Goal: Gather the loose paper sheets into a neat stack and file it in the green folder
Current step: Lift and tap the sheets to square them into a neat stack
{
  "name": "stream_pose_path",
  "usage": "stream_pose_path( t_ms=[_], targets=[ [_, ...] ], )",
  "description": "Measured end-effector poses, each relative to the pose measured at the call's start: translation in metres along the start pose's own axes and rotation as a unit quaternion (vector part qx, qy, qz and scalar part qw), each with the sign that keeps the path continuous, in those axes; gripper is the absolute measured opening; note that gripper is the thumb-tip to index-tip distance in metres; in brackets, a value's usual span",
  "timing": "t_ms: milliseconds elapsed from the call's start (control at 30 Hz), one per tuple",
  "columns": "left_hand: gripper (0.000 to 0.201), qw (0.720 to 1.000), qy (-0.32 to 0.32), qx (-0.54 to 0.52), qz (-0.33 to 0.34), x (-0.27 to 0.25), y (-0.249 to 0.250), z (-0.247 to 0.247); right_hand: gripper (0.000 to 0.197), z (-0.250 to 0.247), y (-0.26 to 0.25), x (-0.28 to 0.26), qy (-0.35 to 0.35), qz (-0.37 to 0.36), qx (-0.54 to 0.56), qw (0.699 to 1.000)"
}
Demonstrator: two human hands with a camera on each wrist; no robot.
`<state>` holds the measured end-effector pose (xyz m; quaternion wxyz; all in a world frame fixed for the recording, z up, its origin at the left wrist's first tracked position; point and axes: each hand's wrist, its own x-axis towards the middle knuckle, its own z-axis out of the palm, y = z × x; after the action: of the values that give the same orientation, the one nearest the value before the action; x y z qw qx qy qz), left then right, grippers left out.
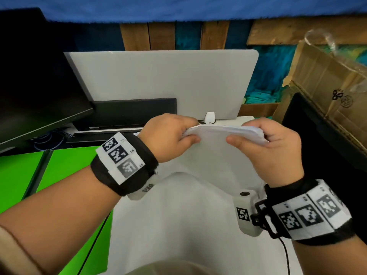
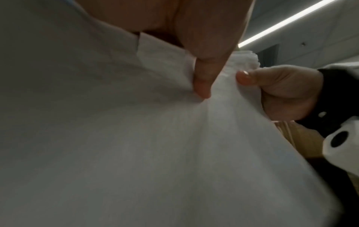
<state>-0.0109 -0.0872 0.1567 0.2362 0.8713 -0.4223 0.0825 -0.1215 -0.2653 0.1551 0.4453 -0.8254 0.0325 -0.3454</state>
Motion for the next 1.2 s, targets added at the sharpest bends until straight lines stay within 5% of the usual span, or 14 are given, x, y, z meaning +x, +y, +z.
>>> stream_pose_path(
  t_ms=[167,267,367,500,667,767,867,1000,1133,1200],
  targets=[
    [0.012,0.972,0.101,-0.203,-0.058,-0.007,-0.016,-0.011,0.02,-0.034,0.028,0.013,-0.074,0.138,-0.122,0.98],
    [0.019,0.94,0.146,-0.288,-0.108,-0.009,-0.022,-0.012,0.025,-0.044,0.041,0.011,-0.012,0.206,0.037,0.978],
    [0.021,0.902,0.173,-0.371,-0.137,-0.012,-0.017,-0.005,0.047,-0.033,0.032,0.008,0.061,0.187,0.308,0.931],
    [0.022,0.849,0.196,-0.465,-0.155,-0.021,-0.001,0.012,0.041,-0.011,0.004,0.003,0.121,0.096,0.271,0.95],
    [0.028,0.862,0.166,-0.419,-0.233,-0.035,0.002,0.033,0.03,0.003,0.005,-0.001,0.102,0.114,0.16,0.975],
    [0.05,0.866,0.2,-0.428,-0.166,-0.03,0.008,0.024,0.041,-0.001,0.009,0.005,0.095,0.077,0.168,0.978],
    [0.06,0.871,0.224,-0.427,-0.096,-0.02,0.012,0.011,0.05,-0.015,0.013,0.012,0.069,-0.039,0.097,0.992],
    [0.048,0.89,0.222,-0.393,-0.064,-0.009,0.013,0.003,0.022,-0.027,0.024,0.021,0.029,-0.106,-0.043,0.993],
    [0.044,0.858,0.22,-0.459,-0.07,-0.005,0.014,-0.002,0.023,-0.035,0.025,0.029,-0.015,-0.062,0.058,0.996],
    [0.045,0.844,0.216,-0.483,-0.087,-0.004,0.011,-0.002,0.041,-0.037,0.029,0.03,-0.03,-0.002,0.174,0.984]
  ],
)
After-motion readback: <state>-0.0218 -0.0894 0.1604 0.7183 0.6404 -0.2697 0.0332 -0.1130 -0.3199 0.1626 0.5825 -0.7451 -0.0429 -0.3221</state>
